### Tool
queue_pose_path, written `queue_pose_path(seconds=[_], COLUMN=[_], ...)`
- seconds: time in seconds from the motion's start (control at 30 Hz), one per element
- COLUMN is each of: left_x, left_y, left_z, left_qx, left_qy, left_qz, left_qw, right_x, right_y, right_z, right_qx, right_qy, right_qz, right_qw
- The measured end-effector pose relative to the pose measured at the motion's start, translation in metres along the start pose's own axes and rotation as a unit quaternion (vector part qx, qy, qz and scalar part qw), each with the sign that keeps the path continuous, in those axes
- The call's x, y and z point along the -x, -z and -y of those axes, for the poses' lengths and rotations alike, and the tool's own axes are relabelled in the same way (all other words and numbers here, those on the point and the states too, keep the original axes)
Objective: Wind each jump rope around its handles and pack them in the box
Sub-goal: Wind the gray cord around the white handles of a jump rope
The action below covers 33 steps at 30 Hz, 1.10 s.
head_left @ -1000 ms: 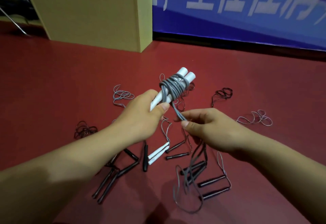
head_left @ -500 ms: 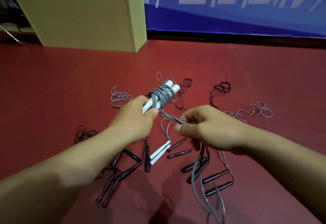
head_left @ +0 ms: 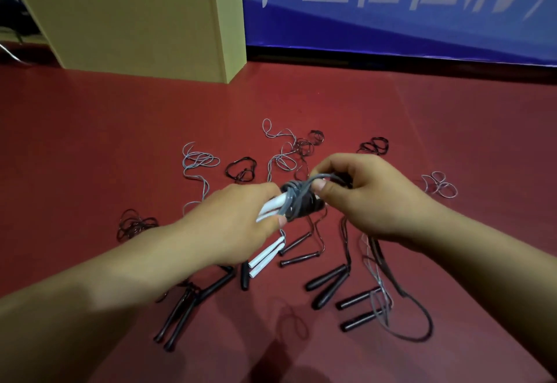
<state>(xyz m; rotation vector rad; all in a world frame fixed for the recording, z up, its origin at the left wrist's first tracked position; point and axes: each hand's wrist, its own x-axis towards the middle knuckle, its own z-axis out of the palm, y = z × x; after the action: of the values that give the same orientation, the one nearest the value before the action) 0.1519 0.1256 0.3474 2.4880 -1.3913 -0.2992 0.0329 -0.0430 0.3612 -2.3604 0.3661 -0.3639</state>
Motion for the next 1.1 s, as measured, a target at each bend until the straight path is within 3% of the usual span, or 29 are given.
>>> queue_pose_path(seconds=[0.2,0.4,0.53,0.73,0.9,1.1], left_x=[0.007,0.007,0.007,0.009,0.012,0.012], left_y=[0.003,0.001,0.001,0.006,0.013,0.015], left_z=[-0.009,-0.013,-0.015,-0.019,-0.022,-0.015], left_qx=[-0.024,-0.012,0.079,0.112,0.258,0.390], left_qy=[-0.087,-0.100,-0.099,-0.108,-0.132,-0.145], left_qz=[0.074,0.124,0.147,0.163,0.227,0.227], left_qw=[0.993,0.987,0.981,0.974,0.930,0.880], right_x=[0.002,0.002,0.000,0.000,-0.001,-0.001], right_y=[0.011,0.012,0.014,0.016,0.016,0.017], right_z=[-0.006,-0.014,-0.017,-0.025,-0.027,-0.019], right_qx=[0.003,-0.069,-0.096,-0.158,-0.296,-0.404], right_qy=[-0.055,-0.105,-0.119,-0.171,-0.166,-0.188], right_qz=[-0.020,0.009,0.006,0.028,0.067,0.075], right_qw=[0.998,0.992,0.988,0.972,0.938,0.892])
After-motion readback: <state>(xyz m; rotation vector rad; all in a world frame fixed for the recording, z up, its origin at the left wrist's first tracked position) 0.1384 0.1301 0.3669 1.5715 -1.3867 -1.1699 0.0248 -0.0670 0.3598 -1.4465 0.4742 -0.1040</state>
